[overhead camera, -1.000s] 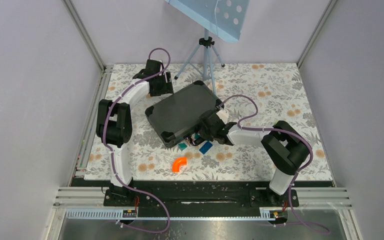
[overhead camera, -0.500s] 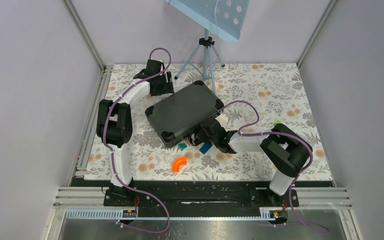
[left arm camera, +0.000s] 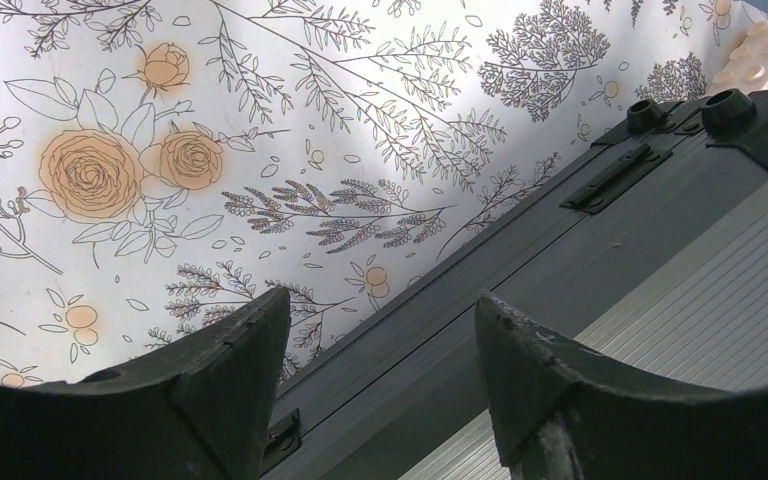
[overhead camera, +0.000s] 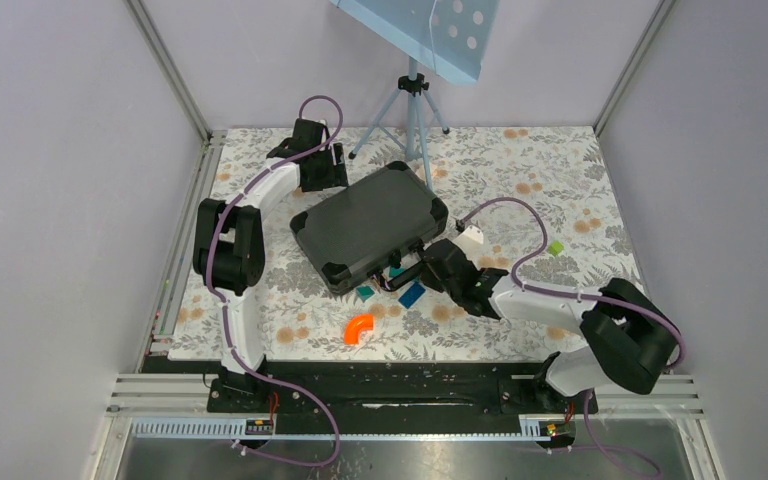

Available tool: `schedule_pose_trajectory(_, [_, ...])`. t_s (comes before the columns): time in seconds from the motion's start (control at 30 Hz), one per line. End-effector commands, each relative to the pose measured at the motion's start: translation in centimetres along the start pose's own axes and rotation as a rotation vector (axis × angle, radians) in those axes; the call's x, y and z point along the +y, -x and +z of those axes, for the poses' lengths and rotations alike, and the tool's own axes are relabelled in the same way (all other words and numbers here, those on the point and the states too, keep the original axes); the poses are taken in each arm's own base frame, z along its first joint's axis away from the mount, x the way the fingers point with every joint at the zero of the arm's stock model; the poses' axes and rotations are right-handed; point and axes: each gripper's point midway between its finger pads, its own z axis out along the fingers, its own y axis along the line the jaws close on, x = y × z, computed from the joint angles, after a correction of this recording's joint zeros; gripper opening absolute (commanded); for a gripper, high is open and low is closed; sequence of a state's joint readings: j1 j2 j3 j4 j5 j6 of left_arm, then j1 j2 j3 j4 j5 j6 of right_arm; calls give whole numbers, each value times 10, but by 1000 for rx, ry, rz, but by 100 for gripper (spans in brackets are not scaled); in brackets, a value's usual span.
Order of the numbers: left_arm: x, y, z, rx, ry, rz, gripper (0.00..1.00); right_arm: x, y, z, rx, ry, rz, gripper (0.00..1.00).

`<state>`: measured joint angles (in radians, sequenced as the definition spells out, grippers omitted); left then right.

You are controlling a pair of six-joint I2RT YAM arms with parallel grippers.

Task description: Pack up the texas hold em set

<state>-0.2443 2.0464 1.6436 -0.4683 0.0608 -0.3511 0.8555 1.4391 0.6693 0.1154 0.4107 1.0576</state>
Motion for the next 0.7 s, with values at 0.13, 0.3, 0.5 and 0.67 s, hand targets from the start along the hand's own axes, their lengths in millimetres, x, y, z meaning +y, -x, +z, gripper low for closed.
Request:
schedule_pose_trajectory(0.13, [-21, -47, -2, 158, -41, 51, 67, -15, 21, -15, -57, -83, -93, 0])
schedule_pose_trajectory(0.3, [-24, -35, -14, 117, -39, 45, 67, -17, 32, -32, -76, -63, -154, 0])
schedule_pose_trajectory(0.5, [-25, -5, -47, 5, -21, 46, 68, -27, 57, -65, -124, -45, -216, 3])
schedule_pose_trajectory(0.67, [-29, 26, -100, -108, -44, 29, 68, -49, 63, -88, -139, -49, -217, 7])
